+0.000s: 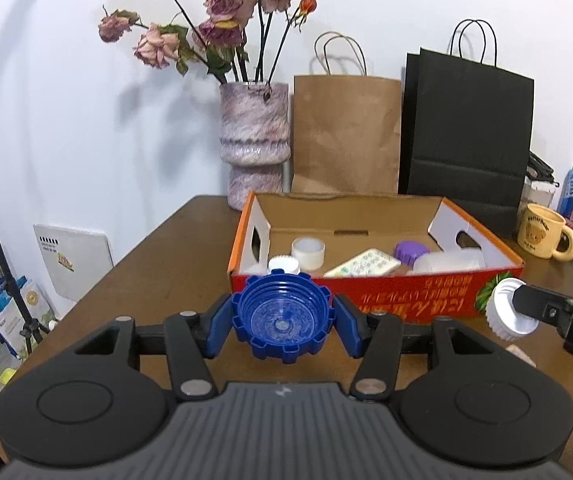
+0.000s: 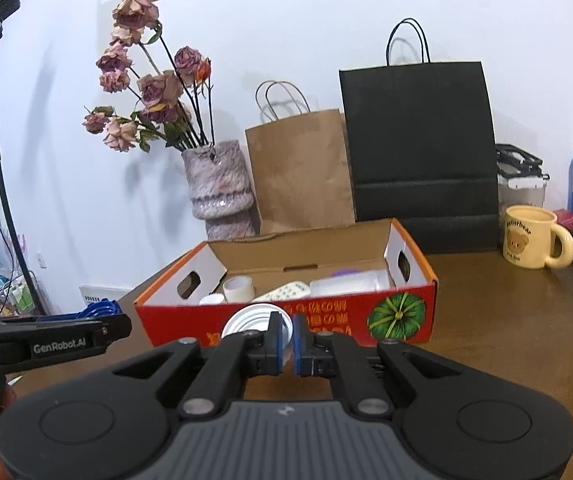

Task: Organize rigid objects
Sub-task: 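Carry the blue cap and white jar toward the red box with both tools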

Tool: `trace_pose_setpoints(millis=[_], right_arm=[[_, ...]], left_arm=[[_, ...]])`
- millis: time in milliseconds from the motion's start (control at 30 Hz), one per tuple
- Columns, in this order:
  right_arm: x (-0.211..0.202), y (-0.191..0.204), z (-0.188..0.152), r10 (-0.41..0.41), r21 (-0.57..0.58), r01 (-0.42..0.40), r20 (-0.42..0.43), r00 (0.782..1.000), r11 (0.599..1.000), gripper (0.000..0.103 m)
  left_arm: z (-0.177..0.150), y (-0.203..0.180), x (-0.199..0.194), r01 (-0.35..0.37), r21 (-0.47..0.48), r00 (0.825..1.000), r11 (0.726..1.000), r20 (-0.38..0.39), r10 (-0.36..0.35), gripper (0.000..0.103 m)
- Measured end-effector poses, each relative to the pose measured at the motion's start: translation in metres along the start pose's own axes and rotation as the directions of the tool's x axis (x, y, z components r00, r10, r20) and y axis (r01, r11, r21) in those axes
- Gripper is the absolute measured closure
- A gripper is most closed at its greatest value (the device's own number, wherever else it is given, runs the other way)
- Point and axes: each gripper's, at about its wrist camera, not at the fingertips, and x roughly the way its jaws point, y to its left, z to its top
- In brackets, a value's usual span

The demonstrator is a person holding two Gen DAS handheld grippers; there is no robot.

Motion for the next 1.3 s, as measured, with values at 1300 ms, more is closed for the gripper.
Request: trace_pose_setpoints(millis=[1300], right_arm=[[0.122,-0.031,0.064,0.003,-0.023,-0.001,0.06,0.998,1.0,0.098]], left_arm=[[0.061,-0.033,0.118,-0.022,-0.039,0.999,0.999,0.038,0.024,0.048]])
